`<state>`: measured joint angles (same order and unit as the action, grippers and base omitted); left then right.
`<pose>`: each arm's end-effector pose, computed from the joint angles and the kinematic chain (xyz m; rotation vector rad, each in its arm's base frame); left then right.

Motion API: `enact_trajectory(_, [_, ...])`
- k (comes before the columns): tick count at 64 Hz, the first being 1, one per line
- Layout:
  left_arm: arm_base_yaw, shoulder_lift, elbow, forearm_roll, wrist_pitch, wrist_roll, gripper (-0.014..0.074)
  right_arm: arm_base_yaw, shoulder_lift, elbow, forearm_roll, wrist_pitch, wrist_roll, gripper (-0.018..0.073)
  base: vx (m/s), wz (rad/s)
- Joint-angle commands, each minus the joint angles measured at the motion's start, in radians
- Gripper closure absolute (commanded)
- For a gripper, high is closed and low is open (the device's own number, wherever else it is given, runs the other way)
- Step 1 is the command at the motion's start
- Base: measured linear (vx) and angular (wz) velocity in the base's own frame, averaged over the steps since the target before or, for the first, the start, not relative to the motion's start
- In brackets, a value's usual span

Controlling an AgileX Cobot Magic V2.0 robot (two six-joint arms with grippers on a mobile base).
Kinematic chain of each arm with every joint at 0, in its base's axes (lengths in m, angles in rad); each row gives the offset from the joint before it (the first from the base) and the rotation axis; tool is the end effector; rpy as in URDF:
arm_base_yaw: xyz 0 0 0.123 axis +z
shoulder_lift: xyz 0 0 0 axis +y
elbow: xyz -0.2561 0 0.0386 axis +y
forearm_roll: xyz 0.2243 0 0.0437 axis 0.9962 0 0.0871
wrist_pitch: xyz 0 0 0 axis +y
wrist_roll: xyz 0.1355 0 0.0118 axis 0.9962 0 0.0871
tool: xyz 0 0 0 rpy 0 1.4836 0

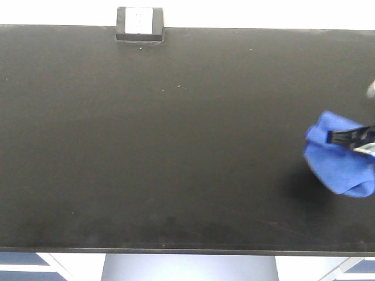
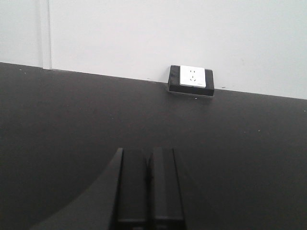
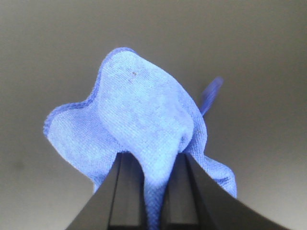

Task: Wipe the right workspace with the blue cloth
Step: 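Lower the held blue cloth onto the counter with the right gripper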

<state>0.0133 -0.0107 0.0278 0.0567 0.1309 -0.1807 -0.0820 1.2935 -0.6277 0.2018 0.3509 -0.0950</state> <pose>0.1043 0.0024 0.1904 -0.1180 1.6277 -0.0793 0.2522 -0.0113 0.1675 0.1913 2.4856 0.0913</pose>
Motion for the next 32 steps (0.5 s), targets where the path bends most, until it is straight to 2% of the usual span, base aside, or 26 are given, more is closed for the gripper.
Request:
enact_trajectory(1, [-0.001, -0.015, 0.031, -0.006, -0.081, -0.008, 0.0602, -0.005, 0.069, -0.031, 0.043, -0.083, -0.081, 0.0562, 0.00, 0.00])
enact_trajectory(7, [-0.001, -0.015, 0.031, -0.006, -0.081, -0.008, 0.0602, -0.005, 0.155, -0.031, 0.107, -0.114, -0.137, 0.0562, 0.00, 0.00])
enact_trajectory(12, [-0.001, -0.015, 0.031, -0.006, -0.081, -0.008, 0.0602, -0.003, 0.209, -0.031, 0.203, -0.132, -0.164, 0.0562, 0.00, 0.00])
enact_trajectory(18, [-0.001, -0.015, 0.031, -0.006, -0.081, -0.008, 0.0602, 0.033, 0.261, -0.031, 0.297, -0.143, -0.207, 0.0562, 0.00, 0.00])
enact_trajectory(26, [-0.001, -0.015, 0.031, -0.006, -0.081, -0.008, 0.0602, 0.154, 0.301, -0.031, 0.356, -0.222, -0.328, 0.0562, 0.00, 0.00])
enact_trajectory(32, [-0.001, -0.015, 0.031, -0.006, -0.081, -0.008, 0.0602, 0.282, 0.320, -0.031, 0.391, -0.310, -0.365, 0.0562, 0.00, 0.00])
